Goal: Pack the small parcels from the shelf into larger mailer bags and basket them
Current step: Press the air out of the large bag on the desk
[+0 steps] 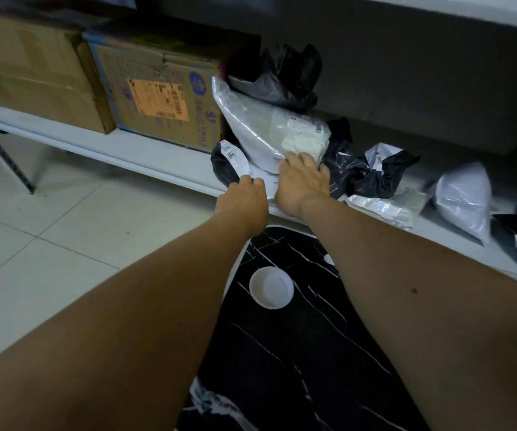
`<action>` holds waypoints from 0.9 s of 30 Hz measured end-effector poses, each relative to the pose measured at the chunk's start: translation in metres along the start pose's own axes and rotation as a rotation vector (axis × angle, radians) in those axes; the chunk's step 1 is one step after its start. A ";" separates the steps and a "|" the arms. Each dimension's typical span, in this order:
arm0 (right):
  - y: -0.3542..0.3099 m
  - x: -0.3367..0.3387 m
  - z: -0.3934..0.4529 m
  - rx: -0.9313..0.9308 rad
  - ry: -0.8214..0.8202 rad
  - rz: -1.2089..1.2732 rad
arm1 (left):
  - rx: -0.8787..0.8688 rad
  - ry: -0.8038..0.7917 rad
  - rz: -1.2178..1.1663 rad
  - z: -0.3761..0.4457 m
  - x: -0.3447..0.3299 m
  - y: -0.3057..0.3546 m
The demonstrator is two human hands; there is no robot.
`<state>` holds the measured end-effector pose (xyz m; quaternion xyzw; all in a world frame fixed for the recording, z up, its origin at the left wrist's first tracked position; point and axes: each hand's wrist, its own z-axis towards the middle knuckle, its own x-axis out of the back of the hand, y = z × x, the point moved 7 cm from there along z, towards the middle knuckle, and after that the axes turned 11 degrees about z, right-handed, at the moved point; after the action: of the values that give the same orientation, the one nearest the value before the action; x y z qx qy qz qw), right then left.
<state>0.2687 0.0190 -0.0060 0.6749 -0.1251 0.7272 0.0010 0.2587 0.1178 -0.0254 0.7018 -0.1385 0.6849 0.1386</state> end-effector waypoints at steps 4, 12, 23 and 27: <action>-0.004 0.014 -0.008 0.007 0.062 -0.018 | 0.000 0.001 -0.013 -0.009 -0.001 0.000; -0.020 0.072 -0.056 0.070 0.130 -0.039 | -0.002 -0.004 -0.072 -0.041 0.028 -0.001; -0.014 0.128 -0.179 0.088 0.202 0.022 | -0.061 -0.141 -0.040 -0.128 0.070 0.024; -0.004 0.164 -0.222 0.118 0.269 0.017 | -0.080 -0.142 -0.009 -0.159 0.091 0.038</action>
<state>0.0373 0.0356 0.1429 0.5693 -0.0865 0.8171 -0.0283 0.0992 0.1432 0.0692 0.7432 -0.1719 0.6266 0.1596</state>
